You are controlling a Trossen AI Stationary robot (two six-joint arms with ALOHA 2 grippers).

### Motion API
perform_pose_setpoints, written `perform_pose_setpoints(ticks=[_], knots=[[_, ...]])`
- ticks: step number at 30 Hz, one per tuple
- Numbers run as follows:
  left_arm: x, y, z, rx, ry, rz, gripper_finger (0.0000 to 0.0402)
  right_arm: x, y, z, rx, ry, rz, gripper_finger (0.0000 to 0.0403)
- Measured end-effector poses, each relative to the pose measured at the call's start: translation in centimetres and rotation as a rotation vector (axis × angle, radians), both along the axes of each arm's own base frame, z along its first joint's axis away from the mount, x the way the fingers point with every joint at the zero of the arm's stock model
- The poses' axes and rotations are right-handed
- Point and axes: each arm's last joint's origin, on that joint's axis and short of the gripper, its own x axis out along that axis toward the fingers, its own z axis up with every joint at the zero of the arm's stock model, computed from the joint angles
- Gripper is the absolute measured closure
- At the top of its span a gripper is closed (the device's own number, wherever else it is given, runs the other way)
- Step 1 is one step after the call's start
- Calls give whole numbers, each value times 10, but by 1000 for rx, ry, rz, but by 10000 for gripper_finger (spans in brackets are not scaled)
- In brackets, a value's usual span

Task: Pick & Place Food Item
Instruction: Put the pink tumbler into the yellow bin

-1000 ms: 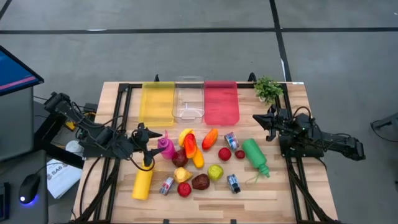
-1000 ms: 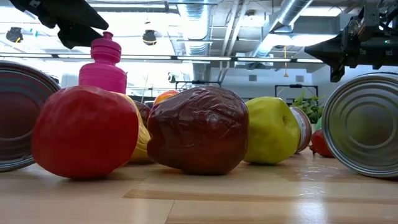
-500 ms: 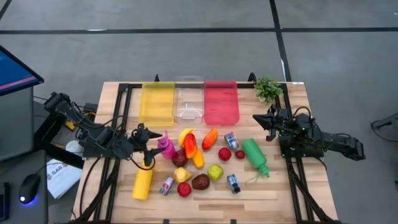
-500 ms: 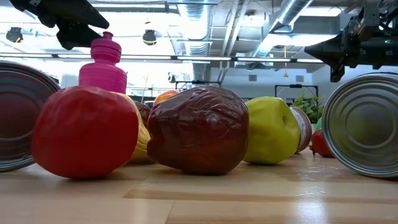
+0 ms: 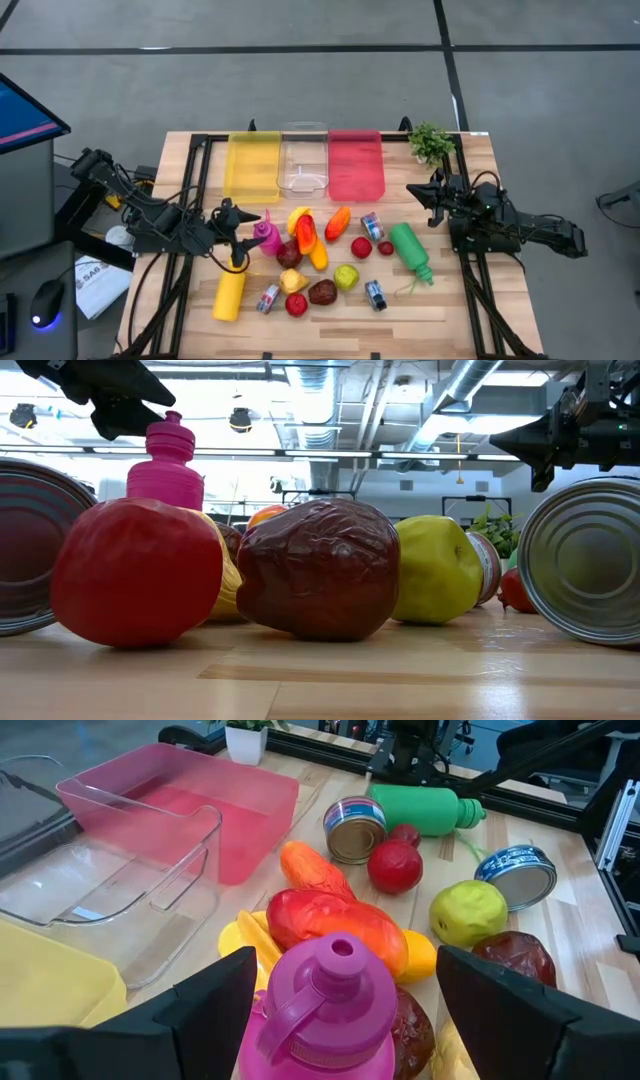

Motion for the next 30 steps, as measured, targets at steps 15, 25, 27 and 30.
perform_pose_setpoints(ticks=[15, 25, 27, 30], knots=[[0, 0, 0, 4, -1, 5, 101, 0, 0, 0, -2, 1, 0, 397], [3, 0, -4, 36, 13, 38, 101, 0, 0, 0, -2, 1, 0, 397], [6, -1, -7, 47, 31, 40, 101, 0, 0, 0, 0, 0, 0, 397], [9, -3, -11, 59, 50, 40, 101, 0, 0, 0, 0, 0, 0, 397]])
